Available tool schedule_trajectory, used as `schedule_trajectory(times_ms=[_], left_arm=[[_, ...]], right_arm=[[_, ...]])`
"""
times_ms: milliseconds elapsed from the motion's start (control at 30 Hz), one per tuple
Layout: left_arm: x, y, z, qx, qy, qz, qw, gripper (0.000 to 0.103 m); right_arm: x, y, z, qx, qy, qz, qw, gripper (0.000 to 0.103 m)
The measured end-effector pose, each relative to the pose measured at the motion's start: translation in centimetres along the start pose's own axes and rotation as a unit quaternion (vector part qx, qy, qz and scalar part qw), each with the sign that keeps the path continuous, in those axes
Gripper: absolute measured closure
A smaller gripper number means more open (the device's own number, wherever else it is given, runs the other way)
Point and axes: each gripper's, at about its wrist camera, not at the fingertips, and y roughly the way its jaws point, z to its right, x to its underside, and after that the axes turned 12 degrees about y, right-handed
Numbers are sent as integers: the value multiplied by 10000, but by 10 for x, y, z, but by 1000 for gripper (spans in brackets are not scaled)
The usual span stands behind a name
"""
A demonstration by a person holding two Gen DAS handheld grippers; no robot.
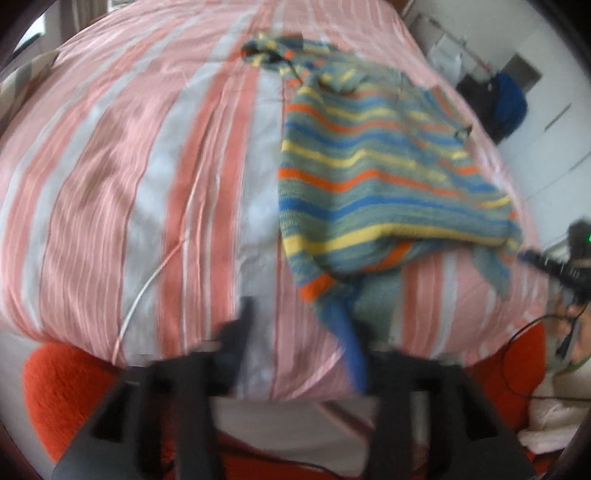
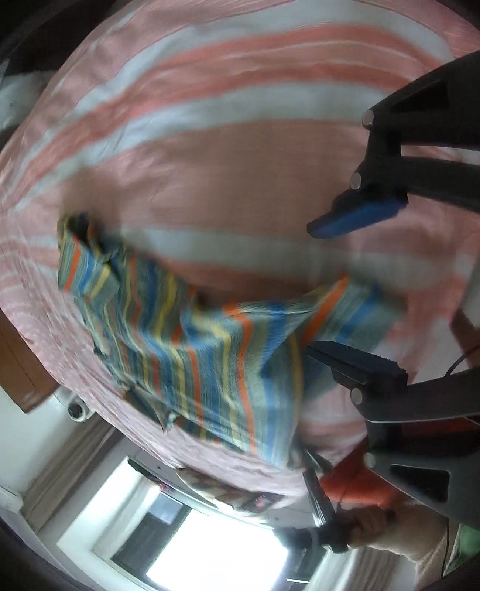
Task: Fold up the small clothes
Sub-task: 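Grasp the striped shirt hem with both grippers and lift it to shake out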
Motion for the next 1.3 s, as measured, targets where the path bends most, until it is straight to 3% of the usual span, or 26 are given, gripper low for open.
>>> schedule_trajectory(times_ms=[100, 233, 267, 300, 367, 533, 667, 767, 900, 967, 1100, 1200, 1300], left_arm=[[-1, 10, 0, 53, -204, 82, 9997, 32], [-11, 41, 17, 361, -242, -200, 9989, 38], [-15, 48, 24, 259, -253, -194, 9992, 58], [-15, 50, 26, 164, -337, -207, 9991, 100], [-18, 49, 21, 459, -586, -267, 9969, 100], [-8, -19, -3, 936, -499, -69, 9943, 101], [-6, -33, -2, 872, -98, -343, 9956, 102], [-4, -1, 11, 400, 341, -741, 9959, 102], [7, 36, 10, -217, 400, -1157, 9922, 102], [7, 33, 12, -253, 331, -1105, 9930, 102], [8, 12, 20, -543, 535, -932, 9927, 102], [9, 42, 18, -638, 445, -1099, 9909, 102], [9, 55, 30, -991, 654, -1090, 9869, 97]], right_arm=[[22, -8, 8, -594, 155, -209, 9979, 44], [43, 32, -6, -557, -62, -496, 9972, 44], [42, 40, -7, -597, -61, -419, 9973, 44], [43, 45, -5, -681, -27, -315, 9972, 48], [36, 48, -6, -843, 125, -307, 9959, 96], [40, -34, -12, -1181, -185, -426, 9919, 97], [43, -72, -15, -1205, -203, -458, 9914, 97], [40, -41, -6, -546, -153, -579, 9967, 97], [55, 33, 21, 276, 102, -1108, 9934, 97], [61, 49, 20, 395, 138, -1176, 9922, 97], [59, 35, 7, 556, 56, -992, 9935, 97], [60, 44, 16, 642, 276, -990, 9926, 97], [62, 58, 30, 691, 466, -1067, 9908, 98]])
